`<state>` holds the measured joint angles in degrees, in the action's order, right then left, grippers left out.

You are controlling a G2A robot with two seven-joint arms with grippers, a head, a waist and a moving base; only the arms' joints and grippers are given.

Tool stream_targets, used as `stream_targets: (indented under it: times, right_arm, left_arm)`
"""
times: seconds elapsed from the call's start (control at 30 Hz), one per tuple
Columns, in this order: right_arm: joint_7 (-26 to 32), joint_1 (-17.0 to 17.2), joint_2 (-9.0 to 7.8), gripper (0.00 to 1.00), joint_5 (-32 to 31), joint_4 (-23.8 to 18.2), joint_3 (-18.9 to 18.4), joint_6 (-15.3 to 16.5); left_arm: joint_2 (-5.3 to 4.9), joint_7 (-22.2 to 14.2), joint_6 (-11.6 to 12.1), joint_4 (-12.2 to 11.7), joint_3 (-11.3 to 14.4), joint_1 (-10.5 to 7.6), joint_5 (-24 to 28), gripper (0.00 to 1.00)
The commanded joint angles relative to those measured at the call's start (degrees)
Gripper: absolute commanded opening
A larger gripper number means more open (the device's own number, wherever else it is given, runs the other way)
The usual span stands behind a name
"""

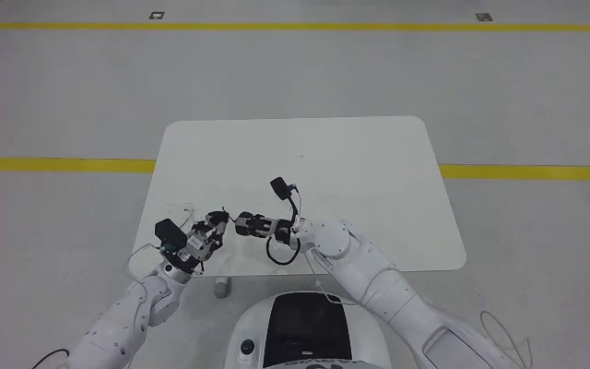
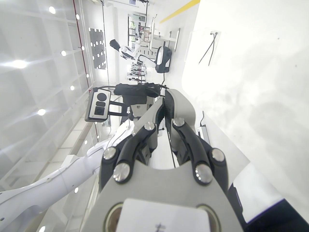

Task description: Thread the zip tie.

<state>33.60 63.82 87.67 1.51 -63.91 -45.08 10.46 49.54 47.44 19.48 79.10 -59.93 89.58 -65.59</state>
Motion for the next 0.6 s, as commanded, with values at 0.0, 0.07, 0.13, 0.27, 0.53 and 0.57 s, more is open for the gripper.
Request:
stream_targets:
  times: [0.0, 0.07, 0.13, 0.27, 0.53, 0.57]
  right_arm:
    - [0.0, 0.0, 0.01, 0.00, 0.0, 0.1, 0.0, 0.1]
    - [0.0, -0.1, 0.03, 0.00, 0.0, 0.1, 0.1, 0.1]
    - [-0.1, 0.0, 0.04, 0.00, 0.0, 0.0, 0.1, 0.3]
    - [-0.2, 0.1, 0.02, 0.00, -0.1, 0.0, 0.0, 0.6]
    - [-0.2, 0.2, 0.00, 0.00, 0.0, 0.0, 0.0, 0.8]
    - [-0.2, 0.2, 0.00, 0.00, 0.0, 0.0, 0.0, 0.8]
  left_arm:
    - [0.09, 0.0, 0.0, 0.0, 0.1, -0.02, 0.0, 0.00]
    - [0.17, 0.1, 0.0, -0.1, 0.2, -0.06, 0.0, 0.00]
    - [0.22, 0.1, 0.0, -0.2, 0.3, -0.06, 0.0, 0.00]
    - [0.29, 0.1, 0.0, -0.3, 0.4, -0.08, -0.3, 0.00]
    - [0.34, 0.0, 0.0, -0.4, 0.6, -0.18, -0.7, 0.00]
    - [0.34, 0.0, 0.0, -0.4, 0.6, -0.18, -0.7, 0.00]
